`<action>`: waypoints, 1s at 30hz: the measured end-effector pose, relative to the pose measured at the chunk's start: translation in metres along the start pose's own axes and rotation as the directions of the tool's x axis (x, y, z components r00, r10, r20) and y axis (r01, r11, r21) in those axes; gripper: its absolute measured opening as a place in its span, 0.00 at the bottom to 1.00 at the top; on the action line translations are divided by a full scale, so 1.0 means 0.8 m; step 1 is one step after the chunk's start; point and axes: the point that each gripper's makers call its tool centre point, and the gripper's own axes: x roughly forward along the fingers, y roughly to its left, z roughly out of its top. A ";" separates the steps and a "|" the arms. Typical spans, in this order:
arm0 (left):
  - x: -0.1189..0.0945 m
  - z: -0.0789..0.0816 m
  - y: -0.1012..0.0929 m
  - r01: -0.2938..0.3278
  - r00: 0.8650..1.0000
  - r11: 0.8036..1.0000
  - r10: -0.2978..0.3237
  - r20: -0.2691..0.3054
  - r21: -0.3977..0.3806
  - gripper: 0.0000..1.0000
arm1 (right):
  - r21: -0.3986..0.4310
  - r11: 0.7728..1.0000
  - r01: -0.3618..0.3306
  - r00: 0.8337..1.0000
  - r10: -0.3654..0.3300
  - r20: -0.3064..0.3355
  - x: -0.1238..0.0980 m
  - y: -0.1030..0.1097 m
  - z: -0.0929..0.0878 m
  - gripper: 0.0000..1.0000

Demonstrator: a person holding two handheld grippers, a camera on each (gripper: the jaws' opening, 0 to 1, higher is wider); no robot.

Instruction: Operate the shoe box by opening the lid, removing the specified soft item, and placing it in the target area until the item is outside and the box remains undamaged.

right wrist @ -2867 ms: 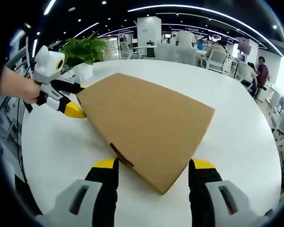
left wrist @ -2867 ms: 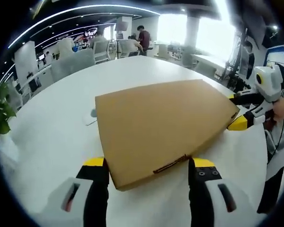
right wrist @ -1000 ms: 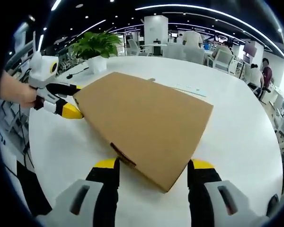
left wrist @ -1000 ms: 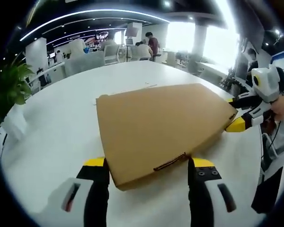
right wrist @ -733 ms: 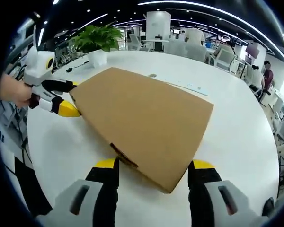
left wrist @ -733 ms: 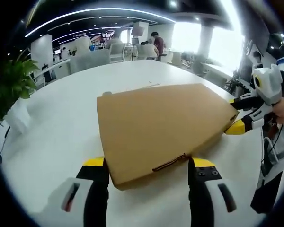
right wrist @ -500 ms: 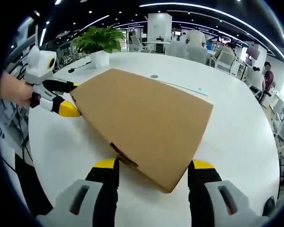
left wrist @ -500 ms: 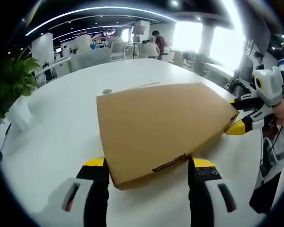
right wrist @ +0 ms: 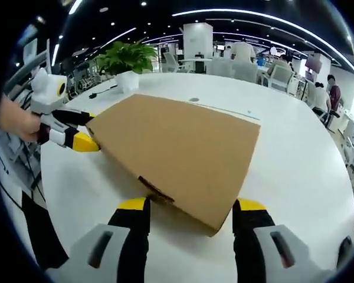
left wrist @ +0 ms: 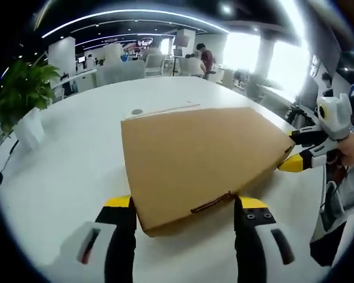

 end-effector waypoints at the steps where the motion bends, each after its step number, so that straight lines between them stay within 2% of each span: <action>1: -0.001 -0.001 -0.001 -0.001 1.000 1.000 0.001 0.000 -0.001 0.68 | -0.001 1.000 -0.001 1.000 0.001 -0.001 0.000 0.000 0.000 0.56; 8: -0.009 -0.008 -0.008 -0.012 1.000 1.000 0.012 -0.007 -0.014 0.68 | -0.030 0.999 -0.015 1.000 0.014 -0.015 -0.006 0.004 -0.006 0.54; 9: -0.013 -0.011 -0.012 -0.014 1.000 1.000 0.014 -0.011 -0.018 0.68 | -0.076 0.997 -0.017 0.999 0.015 -0.033 -0.011 0.004 -0.012 0.54; 16: -0.022 -0.020 -0.023 -0.036 0.999 0.999 0.036 -0.009 -0.036 0.68 | -0.086 0.995 -0.045 0.998 0.042 -0.036 -0.016 0.006 -0.012 0.53; 30: -0.031 -0.030 -0.030 -0.051 0.999 0.996 0.050 -0.015 -0.072 0.67 | -0.110 0.991 -0.071 0.997 0.067 -0.034 -0.021 0.007 -0.020 0.53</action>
